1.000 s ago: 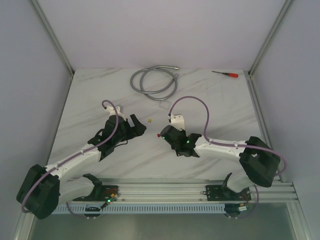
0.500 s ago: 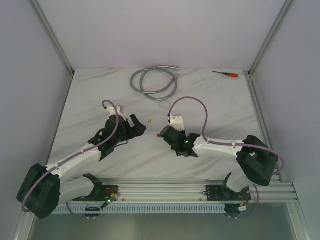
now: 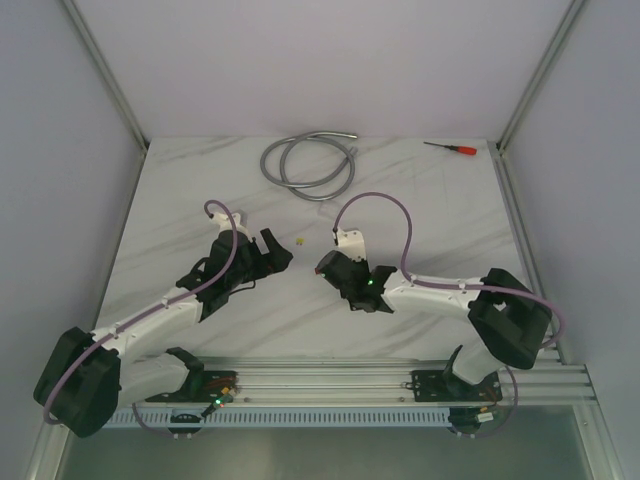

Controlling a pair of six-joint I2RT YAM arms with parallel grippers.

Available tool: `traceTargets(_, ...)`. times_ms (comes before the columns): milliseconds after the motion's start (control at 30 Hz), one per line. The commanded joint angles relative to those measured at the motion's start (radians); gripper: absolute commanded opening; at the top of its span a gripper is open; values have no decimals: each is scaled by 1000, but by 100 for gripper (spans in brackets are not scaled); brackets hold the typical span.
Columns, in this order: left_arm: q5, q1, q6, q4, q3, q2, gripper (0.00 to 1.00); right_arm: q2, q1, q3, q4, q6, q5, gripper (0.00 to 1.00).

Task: Snap on the fuse box
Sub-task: Install the fuse at the fuse box base.

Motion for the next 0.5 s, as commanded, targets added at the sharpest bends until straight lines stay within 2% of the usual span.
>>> traceTargets(0,11,6,-5,-8,-4,-10,100,29,8,-2,-43,-3,-11,0)
traceTargets(467,12,9,-10,-11,-4,-16,100,-54,12,-14,-24,-8,-33,0)
